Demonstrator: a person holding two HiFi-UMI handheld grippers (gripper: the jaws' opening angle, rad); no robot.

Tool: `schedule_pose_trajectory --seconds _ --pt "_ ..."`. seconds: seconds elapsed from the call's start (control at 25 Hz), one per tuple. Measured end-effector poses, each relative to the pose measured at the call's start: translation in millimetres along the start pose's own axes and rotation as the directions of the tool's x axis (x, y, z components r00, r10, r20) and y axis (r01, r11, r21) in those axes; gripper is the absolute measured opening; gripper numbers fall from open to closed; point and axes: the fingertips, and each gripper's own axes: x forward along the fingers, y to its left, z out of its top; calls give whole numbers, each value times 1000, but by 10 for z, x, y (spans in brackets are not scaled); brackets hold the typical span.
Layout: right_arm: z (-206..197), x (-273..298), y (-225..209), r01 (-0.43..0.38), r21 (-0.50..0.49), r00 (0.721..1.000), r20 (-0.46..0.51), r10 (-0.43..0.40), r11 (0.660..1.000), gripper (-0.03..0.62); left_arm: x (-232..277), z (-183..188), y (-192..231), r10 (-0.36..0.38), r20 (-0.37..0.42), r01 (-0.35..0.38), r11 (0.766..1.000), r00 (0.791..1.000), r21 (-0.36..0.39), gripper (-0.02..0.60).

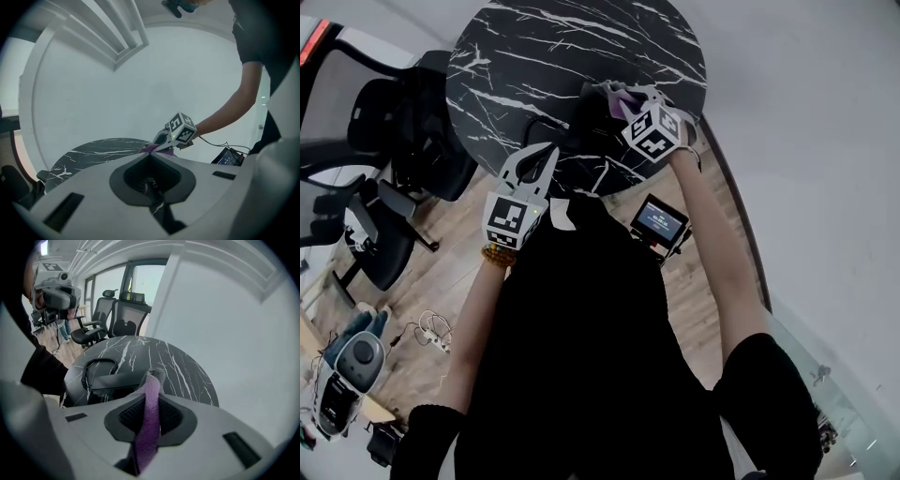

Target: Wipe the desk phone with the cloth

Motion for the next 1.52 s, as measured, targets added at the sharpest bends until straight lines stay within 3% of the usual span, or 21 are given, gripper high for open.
schedule_pose_trajectory --seconds 0.48,0.68,1.0,1.32,1.52 --pt "-243 289 56 -5 -50 996 -93 1 999 63 48 -2 5 -6 -8 6 1000 1000 -4 12" --pt "-242 322 125 -4 -114 994 -112 -9 993 63 77 -20 -18 -9 -7 9 1000 1000 -9 12" --pt "-258 361 164 -56 -53 988 -146 48 997 60 163 -35 -80 -23 -6 23 1000 1000 -13 12" --pt "-266 376 241 -107 -114 953 -294 70 988 55 180 16 -64 -21 5 21 1000 1000 -14 12" --pt "-270 386 282 -142 -104 940 -325 102 984 55 171 33 -38 -14 9 14 1000 1000 -17 12"
